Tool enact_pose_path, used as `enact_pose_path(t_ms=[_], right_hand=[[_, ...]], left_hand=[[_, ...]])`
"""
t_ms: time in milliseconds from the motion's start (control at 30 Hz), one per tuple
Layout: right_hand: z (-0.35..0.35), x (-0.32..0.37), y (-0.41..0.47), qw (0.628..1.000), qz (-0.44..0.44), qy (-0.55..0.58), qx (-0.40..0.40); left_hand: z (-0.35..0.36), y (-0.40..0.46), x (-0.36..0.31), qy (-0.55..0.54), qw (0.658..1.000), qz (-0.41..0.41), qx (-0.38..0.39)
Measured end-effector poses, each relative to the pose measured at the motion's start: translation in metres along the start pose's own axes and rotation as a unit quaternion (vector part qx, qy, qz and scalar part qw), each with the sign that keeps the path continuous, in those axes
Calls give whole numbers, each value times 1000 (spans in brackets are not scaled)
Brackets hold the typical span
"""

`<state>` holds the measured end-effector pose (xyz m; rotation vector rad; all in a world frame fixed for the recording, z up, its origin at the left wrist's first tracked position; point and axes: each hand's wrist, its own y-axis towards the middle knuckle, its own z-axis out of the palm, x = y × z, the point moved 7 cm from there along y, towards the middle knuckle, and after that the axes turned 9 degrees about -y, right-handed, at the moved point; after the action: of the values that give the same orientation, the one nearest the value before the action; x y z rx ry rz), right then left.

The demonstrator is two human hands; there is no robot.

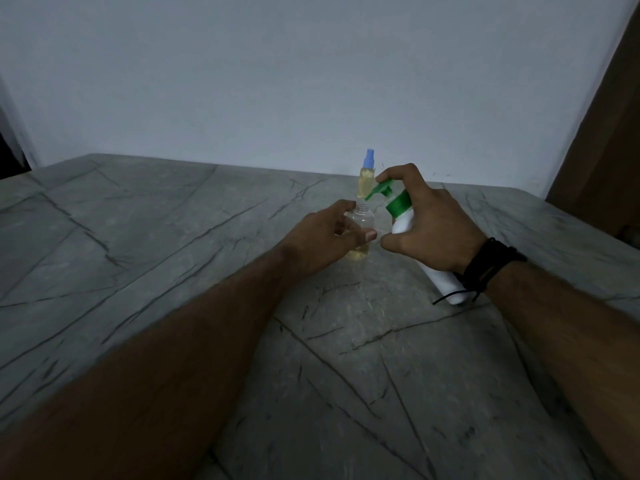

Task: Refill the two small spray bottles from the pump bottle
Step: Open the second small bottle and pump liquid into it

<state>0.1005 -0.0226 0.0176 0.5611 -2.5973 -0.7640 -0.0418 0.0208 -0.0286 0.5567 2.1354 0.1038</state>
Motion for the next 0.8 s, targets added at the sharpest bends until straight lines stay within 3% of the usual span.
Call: enact_pose_path(t_ms=[800], right_hand=[[-3, 2, -1, 1000, 3, -3, -2]], left_hand=[[0, 1, 1, -10, 1000, 5, -1]])
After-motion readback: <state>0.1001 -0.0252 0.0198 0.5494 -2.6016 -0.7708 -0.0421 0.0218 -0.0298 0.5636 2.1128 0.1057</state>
